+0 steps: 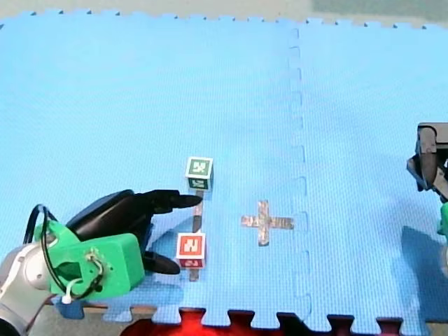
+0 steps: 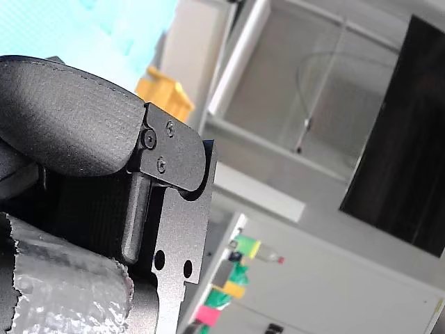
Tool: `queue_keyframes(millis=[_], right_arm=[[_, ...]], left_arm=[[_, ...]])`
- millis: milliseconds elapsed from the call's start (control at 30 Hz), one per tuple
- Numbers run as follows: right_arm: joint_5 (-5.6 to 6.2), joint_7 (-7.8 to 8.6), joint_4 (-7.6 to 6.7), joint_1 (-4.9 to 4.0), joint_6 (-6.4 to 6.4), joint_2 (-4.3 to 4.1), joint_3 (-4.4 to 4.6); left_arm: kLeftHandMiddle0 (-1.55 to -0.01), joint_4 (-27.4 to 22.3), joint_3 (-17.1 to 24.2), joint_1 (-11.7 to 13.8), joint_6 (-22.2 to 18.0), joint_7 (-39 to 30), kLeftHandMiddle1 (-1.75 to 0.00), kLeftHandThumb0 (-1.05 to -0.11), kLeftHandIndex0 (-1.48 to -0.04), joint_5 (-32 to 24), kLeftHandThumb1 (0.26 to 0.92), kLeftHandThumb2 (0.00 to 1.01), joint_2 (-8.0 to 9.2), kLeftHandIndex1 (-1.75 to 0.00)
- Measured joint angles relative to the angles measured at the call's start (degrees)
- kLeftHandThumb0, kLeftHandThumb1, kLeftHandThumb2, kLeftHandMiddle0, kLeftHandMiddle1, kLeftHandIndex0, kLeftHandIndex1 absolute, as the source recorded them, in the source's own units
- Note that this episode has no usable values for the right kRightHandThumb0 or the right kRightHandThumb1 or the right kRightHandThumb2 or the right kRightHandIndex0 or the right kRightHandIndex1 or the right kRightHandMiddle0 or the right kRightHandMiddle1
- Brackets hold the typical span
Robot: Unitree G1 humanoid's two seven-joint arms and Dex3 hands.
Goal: Stack cube left
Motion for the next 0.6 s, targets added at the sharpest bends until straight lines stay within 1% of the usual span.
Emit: queue_keyframes(millis=[133,300,367,533,600], right_arm=[[-0.20,-0.28,-0.25,0.01,0.00,-0.02,0.14],[-0.40,-0.37,-0.35,0.02,0.00,-0.09,0.28],[-0.34,-0.20,-0.34,0.01,0.00,-0.09,0.28],[-0.03,0.36,-0.17,-0.22,-0.10,-0.09,0.28],[0.04,0.61,-0.14,-0.37,-0.13,-0.08,0.28]], left_arm=[[-0.86,-0.9,-1.5,0.1,0.5,2.3,-1.75,-0.703,-0.61,2.4,0.689,0.00,0.54,-0.04],[-0.89,-0.7,-2.9,-0.4,0.4,4.9,-1.75,-0.693,-0.72,4.5,0.688,0.00,1.00,-0.07],[-0.92,-0.8,-3.4,-0.5,0.6,5.5,-1.75,-0.694,-0.77,5.1,0.688,0.00,1.06,-0.07],[-0.93,-1.4,-4.1,-0.5,1.4,6.0,-1.75,-0.692,-0.81,5.5,0.686,0.00,1.11,-0.07],[-0.94,-2.0,-4.4,-0.5,2.0,6.0,-1.75,-0.692,-0.85,5.6,0.685,0.00,1.17,-0.08]])
